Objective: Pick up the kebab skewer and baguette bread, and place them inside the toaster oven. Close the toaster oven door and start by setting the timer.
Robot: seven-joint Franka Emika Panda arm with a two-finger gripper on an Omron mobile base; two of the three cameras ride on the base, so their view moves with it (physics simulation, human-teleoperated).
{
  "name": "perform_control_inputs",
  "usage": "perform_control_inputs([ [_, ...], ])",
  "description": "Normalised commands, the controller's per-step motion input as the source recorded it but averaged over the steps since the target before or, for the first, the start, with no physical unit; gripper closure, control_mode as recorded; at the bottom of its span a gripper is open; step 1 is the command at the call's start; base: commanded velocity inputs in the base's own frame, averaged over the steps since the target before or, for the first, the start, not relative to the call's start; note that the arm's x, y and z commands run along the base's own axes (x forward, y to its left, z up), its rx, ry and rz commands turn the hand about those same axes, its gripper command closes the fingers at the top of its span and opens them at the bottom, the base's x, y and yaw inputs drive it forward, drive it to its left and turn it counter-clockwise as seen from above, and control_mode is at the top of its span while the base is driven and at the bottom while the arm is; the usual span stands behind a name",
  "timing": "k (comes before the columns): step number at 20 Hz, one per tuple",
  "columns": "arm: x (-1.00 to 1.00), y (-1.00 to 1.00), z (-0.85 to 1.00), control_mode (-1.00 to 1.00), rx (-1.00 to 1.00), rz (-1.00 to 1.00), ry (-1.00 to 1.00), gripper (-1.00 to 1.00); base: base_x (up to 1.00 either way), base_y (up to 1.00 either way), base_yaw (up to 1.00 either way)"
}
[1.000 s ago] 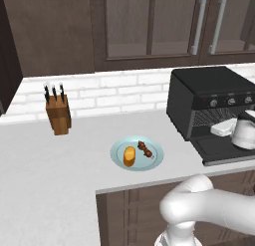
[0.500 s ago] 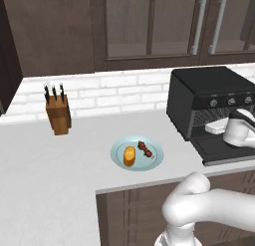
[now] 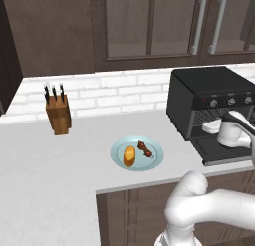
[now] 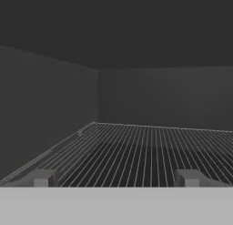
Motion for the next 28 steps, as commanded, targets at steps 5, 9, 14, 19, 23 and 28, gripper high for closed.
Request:
perform_control_inputs([
  [5,0.15,-0.20,-0.03,-1.00,-0.01,-0.01,0.04,-1.00,0.00,0.00,0.00],
  [9,0.14,-0.17,-0.09,-1.00,0.00,0.00,0.07,-1.00,0.00,0.00,0.00],
  [14,0.17,-0.13,-0.10,-1.00,0.00,0.00,0.05,-1.00,0.00,0.00,0.00],
  [19,0.23,-0.04,-0.09,-1.00,0.00,0.00,0.00,-1.00,0.00,0.00,0.00],
  [23,0.06,-0.03,-0.23,-1.00,0.00,0.00,0.00,-1.00,0.00,0.00,0.00],
  [28,0.06,-0.03,-0.30,-1.00,-0.01,0.00,0.00,-1.00,0.00,0.00,0.00],
])
